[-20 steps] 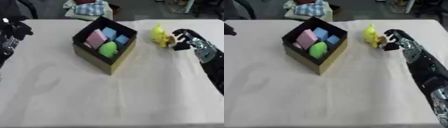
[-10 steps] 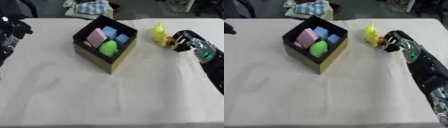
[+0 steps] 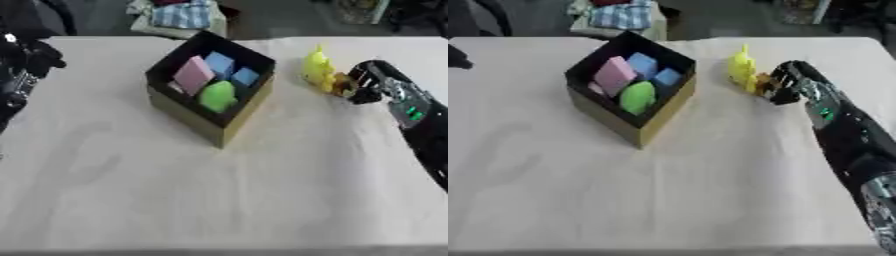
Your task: Pick up objects on the table and place them in the box.
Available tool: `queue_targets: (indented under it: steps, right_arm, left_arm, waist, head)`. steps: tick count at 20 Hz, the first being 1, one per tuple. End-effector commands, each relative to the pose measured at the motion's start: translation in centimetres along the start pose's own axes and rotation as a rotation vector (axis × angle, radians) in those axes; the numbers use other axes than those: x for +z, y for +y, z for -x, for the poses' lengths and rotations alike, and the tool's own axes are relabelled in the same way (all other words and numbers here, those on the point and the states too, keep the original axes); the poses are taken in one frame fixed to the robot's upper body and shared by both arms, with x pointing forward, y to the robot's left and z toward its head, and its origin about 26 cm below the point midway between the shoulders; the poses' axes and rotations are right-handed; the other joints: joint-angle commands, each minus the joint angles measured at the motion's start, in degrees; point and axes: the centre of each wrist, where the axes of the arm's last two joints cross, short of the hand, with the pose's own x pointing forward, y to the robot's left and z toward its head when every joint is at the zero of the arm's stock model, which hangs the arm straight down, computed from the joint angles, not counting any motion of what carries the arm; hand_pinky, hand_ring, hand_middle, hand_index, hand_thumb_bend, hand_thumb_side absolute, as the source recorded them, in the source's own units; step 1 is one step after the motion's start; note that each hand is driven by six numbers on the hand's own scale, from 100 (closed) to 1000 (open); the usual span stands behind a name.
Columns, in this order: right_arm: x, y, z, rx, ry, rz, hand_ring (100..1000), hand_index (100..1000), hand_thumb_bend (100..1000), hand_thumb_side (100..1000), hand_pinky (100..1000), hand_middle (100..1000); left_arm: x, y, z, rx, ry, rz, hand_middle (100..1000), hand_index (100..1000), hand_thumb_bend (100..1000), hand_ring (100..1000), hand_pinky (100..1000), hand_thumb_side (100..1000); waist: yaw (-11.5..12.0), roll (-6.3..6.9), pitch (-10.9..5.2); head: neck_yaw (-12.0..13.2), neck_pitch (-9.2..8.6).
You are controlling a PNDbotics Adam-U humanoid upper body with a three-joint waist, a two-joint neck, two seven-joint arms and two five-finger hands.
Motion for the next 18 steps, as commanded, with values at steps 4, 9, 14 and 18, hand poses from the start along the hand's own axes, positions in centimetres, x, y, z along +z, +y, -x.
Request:
queue_targets:
  steps: [4,9,14,18]
  right_arm:
    - [-0.6,-4.2,-1.9,0.053,-0.118,0.175,596,419,100,100,586,390]
    - [-0.9,-8.0,-5.6,0.064,-0.290,0.290,591,416,100,100,578,389]
    - [-0.8,-10.3,-10.0,0.073,-0.467,0.330,592,421,100,100,583,393]
    - [-0.7,-10.8,-13.9,0.105,-0.620,0.295,596,427,100,100,593,398]
  left_arm:
    - [-0.2,1.0,-0.7,-0.029,-0.020,-0.012,569,806,511,613,766,671]
    - [-0.1,1.1,-0.6,-0.032,-0.016,-0.015,569,805,510,612,766,671]
    - [-0.1,1.0,-0.6,-0.032,-0.016,-0.012,568,805,508,612,766,671]
    - [-0.2,1.0,-0.6,-0.029,-0.018,-0.007,568,805,507,612,767,671]
  waist:
    - [-0.2,0.31,0.01]
    - [-0.5,0.19,-0.05]
    - [-0.5,0.01,-0.10]
    - [-0.2,-0.10,-0.13]
  head:
    - [0.4,0.18]
    - [0.4,0.23]
    - [0.1,0.22]
    - [-0.4,0.15]
